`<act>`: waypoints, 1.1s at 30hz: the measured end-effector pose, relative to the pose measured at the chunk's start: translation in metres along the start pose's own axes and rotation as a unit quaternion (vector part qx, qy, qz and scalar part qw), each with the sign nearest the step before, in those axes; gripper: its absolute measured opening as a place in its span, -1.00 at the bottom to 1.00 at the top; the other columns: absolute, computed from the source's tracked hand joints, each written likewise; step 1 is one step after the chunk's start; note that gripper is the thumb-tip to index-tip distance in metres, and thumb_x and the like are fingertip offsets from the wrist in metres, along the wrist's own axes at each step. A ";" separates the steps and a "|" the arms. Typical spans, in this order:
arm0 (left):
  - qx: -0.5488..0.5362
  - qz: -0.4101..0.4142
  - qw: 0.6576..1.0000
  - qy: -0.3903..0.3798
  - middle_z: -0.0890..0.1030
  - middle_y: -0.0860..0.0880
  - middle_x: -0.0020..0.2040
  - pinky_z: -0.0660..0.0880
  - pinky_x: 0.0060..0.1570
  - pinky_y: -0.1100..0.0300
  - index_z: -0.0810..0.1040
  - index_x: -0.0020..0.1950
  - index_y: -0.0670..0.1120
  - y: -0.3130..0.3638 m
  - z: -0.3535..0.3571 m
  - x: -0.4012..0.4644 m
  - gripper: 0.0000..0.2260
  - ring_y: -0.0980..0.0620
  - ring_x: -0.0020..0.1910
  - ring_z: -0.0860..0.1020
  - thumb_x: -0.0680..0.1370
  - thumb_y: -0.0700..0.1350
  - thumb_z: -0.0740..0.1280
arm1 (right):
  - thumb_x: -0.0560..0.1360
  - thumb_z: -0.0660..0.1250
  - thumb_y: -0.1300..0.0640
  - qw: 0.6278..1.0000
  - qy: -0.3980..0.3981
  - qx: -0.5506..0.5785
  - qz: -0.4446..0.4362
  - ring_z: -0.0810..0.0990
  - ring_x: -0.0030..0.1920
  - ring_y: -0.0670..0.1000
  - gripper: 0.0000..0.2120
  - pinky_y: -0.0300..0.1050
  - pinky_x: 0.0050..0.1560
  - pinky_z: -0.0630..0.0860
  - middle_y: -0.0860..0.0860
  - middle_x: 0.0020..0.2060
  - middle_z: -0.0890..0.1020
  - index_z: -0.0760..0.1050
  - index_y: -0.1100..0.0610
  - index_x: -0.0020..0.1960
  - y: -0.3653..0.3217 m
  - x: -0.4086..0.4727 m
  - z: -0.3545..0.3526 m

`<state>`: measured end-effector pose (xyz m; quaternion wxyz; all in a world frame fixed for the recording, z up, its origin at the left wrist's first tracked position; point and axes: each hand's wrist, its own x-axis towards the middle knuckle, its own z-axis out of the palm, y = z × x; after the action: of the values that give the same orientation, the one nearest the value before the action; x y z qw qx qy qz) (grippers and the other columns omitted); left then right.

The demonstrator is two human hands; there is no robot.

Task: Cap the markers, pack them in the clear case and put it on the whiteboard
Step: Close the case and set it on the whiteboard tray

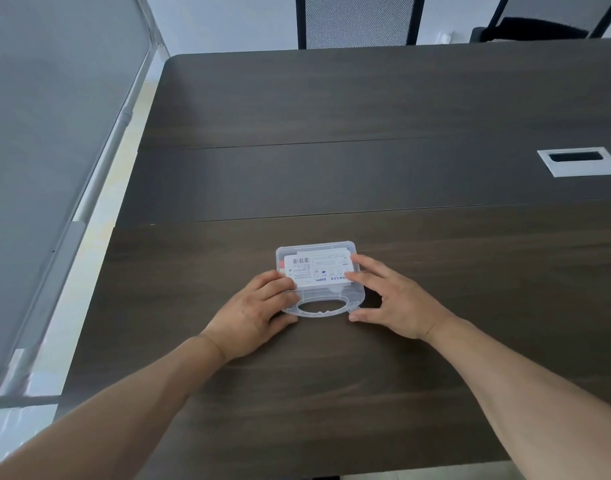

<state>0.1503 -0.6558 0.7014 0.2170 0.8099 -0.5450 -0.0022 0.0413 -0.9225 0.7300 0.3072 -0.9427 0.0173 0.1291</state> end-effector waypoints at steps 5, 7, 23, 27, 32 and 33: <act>-0.005 0.004 1.000 -0.012 0.59 -0.06 0.13 0.34 0.31 0.14 0.59 0.10 -0.12 0.000 -0.004 0.003 -0.73 -0.10 0.20 0.46 0.56 0.04 0.28 | 0.39 0.41 -0.18 1.000 0.011 0.016 -0.005 0.28 0.36 -0.14 -0.40 -0.03 0.31 0.37 -0.29 0.47 0.08 0.34 -0.12 0.38 0.003 0.003 0.001; -0.008 0.003 1.000 -0.010 0.59 -0.07 0.13 0.32 0.31 0.15 0.60 0.10 -0.12 0.000 -0.004 0.003 -0.72 -0.10 0.19 0.46 0.56 0.04 0.27 | 0.38 0.43 -0.16 1.000 0.018 0.022 -0.007 0.30 0.34 -0.15 -0.41 -0.06 0.29 0.39 -0.28 0.46 0.11 0.38 -0.10 0.36 0.003 0.004 0.001; -0.067 -0.062 0.996 0.023 0.56 -0.03 0.13 0.27 0.37 0.06 0.57 0.09 -0.08 0.006 0.008 -0.001 -0.77 -0.11 0.36 0.32 0.54 0.01 0.27 | 0.41 0.41 -0.14 0.999 0.020 0.033 0.015 0.26 0.36 -0.17 -0.41 -0.12 0.30 0.37 -0.27 0.45 0.10 0.35 -0.08 0.39 -0.004 0.003 0.003; -0.066 -0.104 0.992 0.005 0.46 -0.04 0.32 0.24 0.40 0.03 0.48 0.25 -0.08 0.015 -0.001 -0.002 -0.54 -0.04 0.41 0.25 0.46 0.16 0.31 | 0.32 0.47 -0.20 0.998 0.003 0.045 0.043 0.13 0.43 -0.14 -0.13 -0.10 0.38 0.19 -0.34 0.46 -0.09 0.06 -0.18 0.48 -0.010 -0.003 0.001; -0.135 -0.303 0.943 0.022 0.05 0.06 0.53 0.00 0.45 0.17 0.06 0.51 0.02 0.038 -0.006 -0.006 -0.13 0.10 0.49 -0.01 0.35 0.13 0.49 | 0.27 0.49 -0.25 0.993 0.052 0.034 0.105 0.06 0.48 -0.05 0.03 0.04 0.41 0.15 -0.23 0.51 -0.11 -0.14 -0.19 0.48 -0.013 -0.012 0.010; -0.147 -0.342 0.928 0.017 0.03 0.05 0.54 -0.03 0.46 0.17 0.00 0.52 0.01 0.041 -0.005 -0.006 -0.08 0.10 0.49 -0.04 0.35 0.13 0.49 | 0.27 0.48 -0.24 0.991 0.059 0.036 0.113 0.06 0.49 -0.04 0.03 0.05 0.44 0.14 -0.18 0.52 -0.06 -0.13 -0.17 0.49 -0.014 -0.014 0.013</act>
<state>0.1133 -0.6616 0.7189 0.3288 0.9061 -0.2246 -0.1428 0.0265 -0.9048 0.7315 0.3227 -0.9290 0.1470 0.1062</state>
